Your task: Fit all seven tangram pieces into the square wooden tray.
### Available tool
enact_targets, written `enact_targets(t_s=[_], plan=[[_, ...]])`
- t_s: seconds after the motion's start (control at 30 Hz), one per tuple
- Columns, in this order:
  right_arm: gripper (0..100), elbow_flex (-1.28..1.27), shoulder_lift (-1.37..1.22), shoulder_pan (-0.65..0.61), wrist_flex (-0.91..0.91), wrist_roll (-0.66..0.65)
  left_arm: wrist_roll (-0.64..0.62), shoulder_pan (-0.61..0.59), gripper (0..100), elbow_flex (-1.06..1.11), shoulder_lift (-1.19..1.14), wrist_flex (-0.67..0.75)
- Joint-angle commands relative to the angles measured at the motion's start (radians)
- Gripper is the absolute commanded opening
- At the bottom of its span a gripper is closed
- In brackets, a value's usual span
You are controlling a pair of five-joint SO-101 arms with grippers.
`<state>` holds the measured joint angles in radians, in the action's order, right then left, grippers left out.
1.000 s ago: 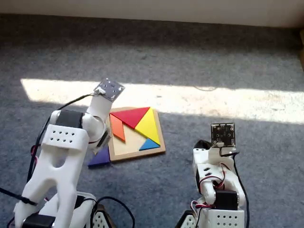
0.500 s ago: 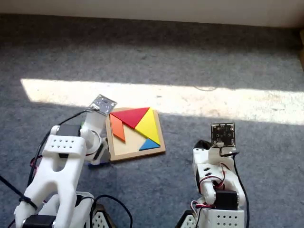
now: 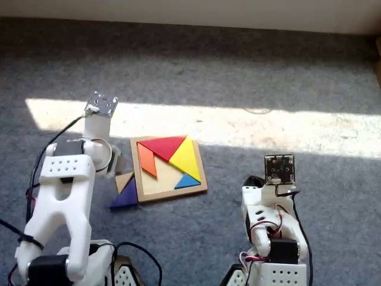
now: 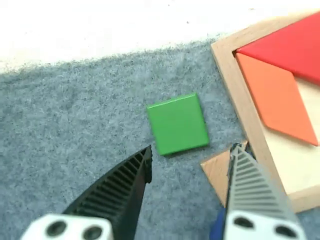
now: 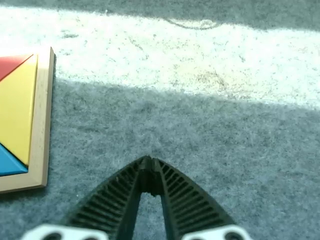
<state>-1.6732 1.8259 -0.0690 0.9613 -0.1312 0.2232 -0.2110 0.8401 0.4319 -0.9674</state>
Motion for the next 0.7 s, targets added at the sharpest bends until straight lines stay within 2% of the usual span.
enact_targets(t_s=[0.0, 0.3, 0.53, 0.67], plan=[[0.9, -0.151, 0.01, 0.008, -0.03, -0.009, -0.057, -0.013, 25, -0.196, -0.22, 0.014], [0.9, -0.151, 0.01, 0.008, -0.03, -0.009, -0.06, -0.013, 24, -0.366, -0.545, 0.012], [0.9, -0.151, 0.01, 0.008, -0.03, -0.009, -0.104, -0.015, 24, -0.386, -0.581, 0.003], [0.9, -0.151, 0.01, 0.008, -0.03, -0.009, -0.101, -0.015, 19, -0.384, -0.581, -0.035]])
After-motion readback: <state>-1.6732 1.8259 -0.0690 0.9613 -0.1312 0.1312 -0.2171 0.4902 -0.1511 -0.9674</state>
